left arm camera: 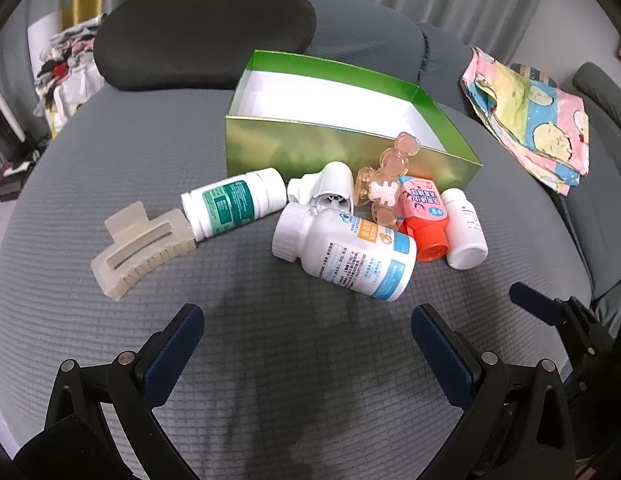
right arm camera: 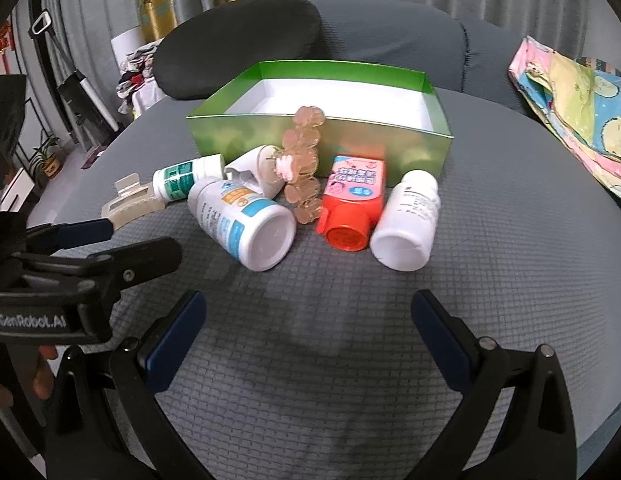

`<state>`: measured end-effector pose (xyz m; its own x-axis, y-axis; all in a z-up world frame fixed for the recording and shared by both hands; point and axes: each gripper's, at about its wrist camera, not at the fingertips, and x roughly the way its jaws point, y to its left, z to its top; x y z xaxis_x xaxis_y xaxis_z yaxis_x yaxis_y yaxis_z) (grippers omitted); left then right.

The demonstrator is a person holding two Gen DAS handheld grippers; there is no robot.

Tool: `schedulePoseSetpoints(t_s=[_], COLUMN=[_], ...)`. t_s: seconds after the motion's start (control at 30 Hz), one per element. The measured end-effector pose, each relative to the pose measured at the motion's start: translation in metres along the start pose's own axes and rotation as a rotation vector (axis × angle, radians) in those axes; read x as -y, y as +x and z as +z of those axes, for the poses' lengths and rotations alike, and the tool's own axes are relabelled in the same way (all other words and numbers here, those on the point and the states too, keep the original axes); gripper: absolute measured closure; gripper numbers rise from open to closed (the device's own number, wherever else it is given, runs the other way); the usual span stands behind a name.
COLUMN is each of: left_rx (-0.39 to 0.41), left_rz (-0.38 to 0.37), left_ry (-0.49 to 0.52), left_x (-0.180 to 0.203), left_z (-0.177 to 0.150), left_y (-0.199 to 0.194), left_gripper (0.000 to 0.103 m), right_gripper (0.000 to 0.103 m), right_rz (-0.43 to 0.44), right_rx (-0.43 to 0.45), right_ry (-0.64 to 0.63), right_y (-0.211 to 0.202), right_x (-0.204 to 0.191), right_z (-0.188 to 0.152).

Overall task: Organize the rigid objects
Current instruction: 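Grasp the large white blue-label bottle with the right gripper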

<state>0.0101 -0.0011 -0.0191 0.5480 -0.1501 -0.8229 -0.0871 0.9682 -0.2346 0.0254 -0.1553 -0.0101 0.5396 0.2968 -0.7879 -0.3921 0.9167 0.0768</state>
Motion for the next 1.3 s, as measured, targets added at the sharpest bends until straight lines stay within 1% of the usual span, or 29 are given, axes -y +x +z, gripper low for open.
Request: schedulePoseSetpoints(t_s=[0.07, 0.17, 0.23, 0.33, 0.37, 0.5, 0.6, 0.87, 0.97, 1.13, 1.3], left_rx=[-0.01, -0.03, -0.042, -0.052, -0.051, -0.027, -0.021, 0.005, 0.009, -0.005, -0.014], left_rz=[-0.028, -0.05, -0.059, -0.086, -0.085, -0.053, -0.066, -0.109, -0.12, -0.153, -0.177], left_ry=[-0.022, -0.045, -0.058, -0.076, -0.073, -0.036, -0.017, 0.02, 0.04, 0.045, 0.059], left_x=[-0.004, -0.007, -0.008, -0.009, -0.009, -0.008, -0.011, -0.018, -0.018, -0.018, -0.013], left_z=[0.0, 0.0, 0.001, 0.004, 0.006, 0.014, 0.018, 0.026, 0.028, 0.029, 0.026], left_y=[0.005, 0.012, 0.018, 0.024, 0.026, 0.032, 0.039, 0.047, 0.047, 0.052, 0.053], left_gripper=[0.0, 0.0, 0.0, 0.0, 0.0, 0.0, 0.0, 0.0, 0.0, 0.0, 0.004], right_gripper=[0.004, 0.013, 0.021, 0.029, 0.029, 0.039, 0.047, 0.05, 0.052, 0.062, 0.065], right_rz=[0.031, 0.089, 0.131, 0.185, 0.198, 0.229, 0.253, 0.268, 0.272, 0.275, 0.283], right_rx=[-0.006, -0.019, -0.033, -0.046, -0.048, -0.051, -0.063, -0.061, -0.059, -0.063, -0.063], right_ry=[-0.003, -0.008, -0.01, -0.009, -0.009, -0.013, -0.007, 0.0, 0.001, 0.0, -0.008], right_y=[0.003, 0.012, 0.02, 0.031, 0.035, 0.046, 0.052, 0.062, 0.065, 0.068, 0.068], right_x=[-0.001, -0.003, -0.004, -0.007, -0.008, -0.013, -0.014, -0.014, -0.013, -0.01, -0.01], right_z=[-0.001, -0.005, -0.006, -0.009, -0.009, -0.008, -0.006, 0.001, 0.004, 0.008, 0.01])
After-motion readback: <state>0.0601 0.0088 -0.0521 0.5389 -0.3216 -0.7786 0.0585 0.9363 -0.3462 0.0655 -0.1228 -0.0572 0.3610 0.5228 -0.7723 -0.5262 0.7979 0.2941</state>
